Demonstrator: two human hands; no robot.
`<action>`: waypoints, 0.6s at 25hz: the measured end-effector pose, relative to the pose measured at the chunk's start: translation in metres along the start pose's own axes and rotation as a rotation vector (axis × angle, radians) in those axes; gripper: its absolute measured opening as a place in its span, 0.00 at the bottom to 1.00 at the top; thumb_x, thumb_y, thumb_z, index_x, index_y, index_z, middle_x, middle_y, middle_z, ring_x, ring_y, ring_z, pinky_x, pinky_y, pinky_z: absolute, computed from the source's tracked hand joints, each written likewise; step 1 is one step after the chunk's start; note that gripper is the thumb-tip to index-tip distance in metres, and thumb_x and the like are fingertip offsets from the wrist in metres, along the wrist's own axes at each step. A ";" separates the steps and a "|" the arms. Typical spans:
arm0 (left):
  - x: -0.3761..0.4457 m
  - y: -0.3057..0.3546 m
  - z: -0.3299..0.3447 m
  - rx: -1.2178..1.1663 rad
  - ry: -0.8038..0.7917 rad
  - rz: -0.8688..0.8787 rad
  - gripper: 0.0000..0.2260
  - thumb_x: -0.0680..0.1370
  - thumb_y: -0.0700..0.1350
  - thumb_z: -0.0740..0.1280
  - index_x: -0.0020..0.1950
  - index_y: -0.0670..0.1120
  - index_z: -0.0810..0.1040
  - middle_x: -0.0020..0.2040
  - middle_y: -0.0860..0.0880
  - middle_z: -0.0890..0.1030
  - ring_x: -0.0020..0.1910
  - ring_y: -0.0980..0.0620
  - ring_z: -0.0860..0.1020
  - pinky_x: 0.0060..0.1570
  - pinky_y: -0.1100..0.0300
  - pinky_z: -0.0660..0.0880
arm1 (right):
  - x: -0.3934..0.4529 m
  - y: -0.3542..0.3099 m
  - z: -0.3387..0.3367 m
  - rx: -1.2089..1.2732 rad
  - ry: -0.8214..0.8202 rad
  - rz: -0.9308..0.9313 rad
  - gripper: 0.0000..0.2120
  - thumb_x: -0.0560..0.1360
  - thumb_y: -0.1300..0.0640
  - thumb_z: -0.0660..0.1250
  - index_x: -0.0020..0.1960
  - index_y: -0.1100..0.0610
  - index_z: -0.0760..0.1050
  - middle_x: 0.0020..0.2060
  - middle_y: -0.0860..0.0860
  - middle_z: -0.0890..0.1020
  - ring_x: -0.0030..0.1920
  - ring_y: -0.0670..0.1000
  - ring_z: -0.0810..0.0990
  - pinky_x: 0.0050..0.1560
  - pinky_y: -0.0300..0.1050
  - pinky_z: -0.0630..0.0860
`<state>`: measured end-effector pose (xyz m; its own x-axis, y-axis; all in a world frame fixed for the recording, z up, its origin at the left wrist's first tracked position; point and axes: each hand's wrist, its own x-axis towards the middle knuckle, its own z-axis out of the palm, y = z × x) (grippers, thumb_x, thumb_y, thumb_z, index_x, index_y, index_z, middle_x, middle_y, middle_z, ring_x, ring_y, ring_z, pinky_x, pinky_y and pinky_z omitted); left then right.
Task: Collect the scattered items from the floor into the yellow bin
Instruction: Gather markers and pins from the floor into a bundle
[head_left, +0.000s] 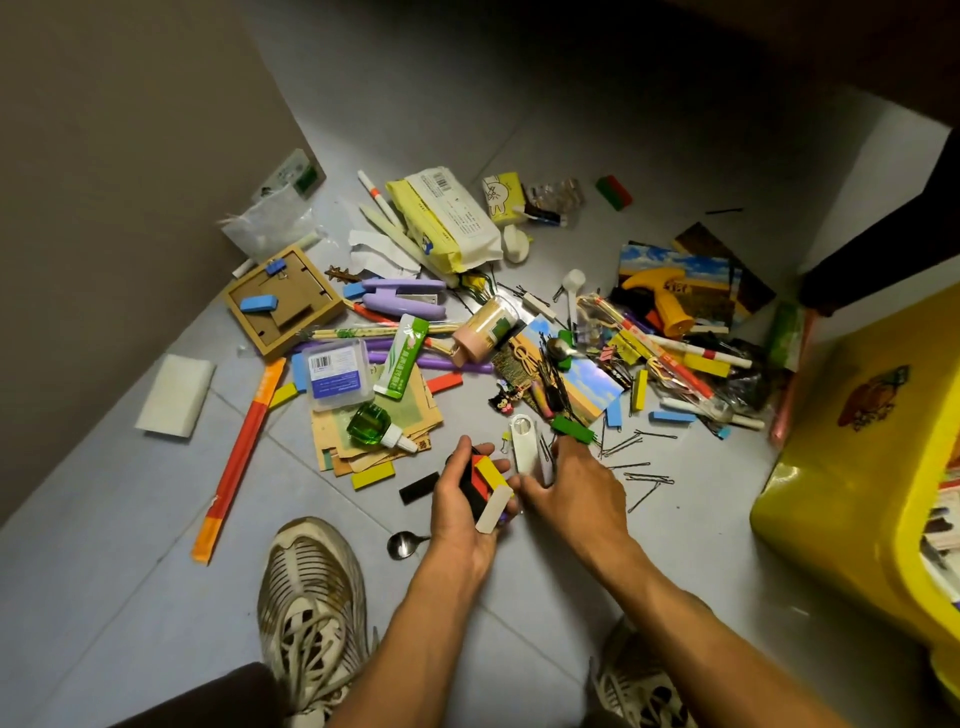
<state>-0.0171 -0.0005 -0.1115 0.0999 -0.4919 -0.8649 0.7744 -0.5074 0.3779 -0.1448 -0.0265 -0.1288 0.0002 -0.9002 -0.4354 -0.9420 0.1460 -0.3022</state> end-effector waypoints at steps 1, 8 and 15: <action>0.000 0.002 -0.003 -0.010 0.000 0.001 0.16 0.77 0.56 0.66 0.50 0.42 0.78 0.36 0.44 0.80 0.32 0.46 0.79 0.25 0.61 0.70 | 0.002 -0.003 0.005 -0.027 0.005 -0.021 0.19 0.73 0.41 0.67 0.53 0.54 0.71 0.47 0.53 0.80 0.45 0.58 0.80 0.41 0.48 0.73; 0.005 0.007 -0.010 -0.002 0.009 0.024 0.15 0.76 0.55 0.67 0.49 0.43 0.78 0.38 0.44 0.79 0.34 0.46 0.79 0.29 0.59 0.69 | -0.003 0.006 -0.014 0.330 0.108 0.018 0.05 0.78 0.57 0.65 0.43 0.53 0.76 0.34 0.51 0.79 0.35 0.55 0.77 0.33 0.43 0.66; 0.000 -0.003 0.020 0.015 -0.076 -0.021 0.15 0.70 0.56 0.72 0.41 0.44 0.85 0.36 0.44 0.83 0.32 0.46 0.81 0.33 0.56 0.79 | -0.043 -0.008 -0.044 0.704 0.055 -0.260 0.08 0.79 0.47 0.66 0.42 0.44 0.80 0.33 0.42 0.82 0.32 0.41 0.78 0.32 0.31 0.70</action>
<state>-0.0315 -0.0131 -0.1055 0.0356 -0.5334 -0.8451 0.7666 -0.5279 0.3655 -0.1520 -0.0070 -0.0708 0.1591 -0.9581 -0.2381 -0.4762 0.1368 -0.8686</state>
